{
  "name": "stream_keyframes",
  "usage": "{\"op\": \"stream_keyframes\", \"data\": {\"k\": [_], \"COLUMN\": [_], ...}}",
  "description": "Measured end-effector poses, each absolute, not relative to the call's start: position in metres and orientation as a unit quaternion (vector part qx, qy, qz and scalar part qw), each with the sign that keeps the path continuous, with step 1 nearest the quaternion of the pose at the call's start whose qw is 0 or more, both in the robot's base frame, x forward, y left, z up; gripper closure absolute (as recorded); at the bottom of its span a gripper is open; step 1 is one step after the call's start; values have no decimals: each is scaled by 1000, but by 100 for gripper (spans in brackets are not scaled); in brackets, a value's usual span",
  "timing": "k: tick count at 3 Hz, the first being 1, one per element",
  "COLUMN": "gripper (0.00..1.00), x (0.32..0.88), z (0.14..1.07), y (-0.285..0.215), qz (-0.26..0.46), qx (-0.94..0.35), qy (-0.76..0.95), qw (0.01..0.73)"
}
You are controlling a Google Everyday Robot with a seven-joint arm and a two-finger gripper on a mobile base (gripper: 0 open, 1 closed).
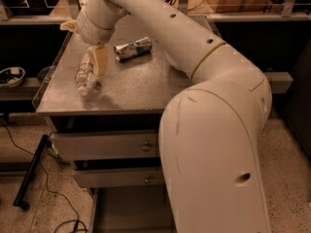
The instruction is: Place water bottle into bottom drawer
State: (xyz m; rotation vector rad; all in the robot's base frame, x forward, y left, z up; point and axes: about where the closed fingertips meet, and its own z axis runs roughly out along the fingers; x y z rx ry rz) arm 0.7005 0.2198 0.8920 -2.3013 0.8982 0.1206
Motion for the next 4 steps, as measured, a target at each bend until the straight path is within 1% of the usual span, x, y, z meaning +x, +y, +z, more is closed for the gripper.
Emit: {"op": "stream_keyframes", "data": {"k": [2,4], "gripper": [0,0], "x": [691,688], "z": [879,861], "y": [228,225], "qz": [59,59], "qx": [-885,-890], "qy": [339,339], "qw": [315,298]}}
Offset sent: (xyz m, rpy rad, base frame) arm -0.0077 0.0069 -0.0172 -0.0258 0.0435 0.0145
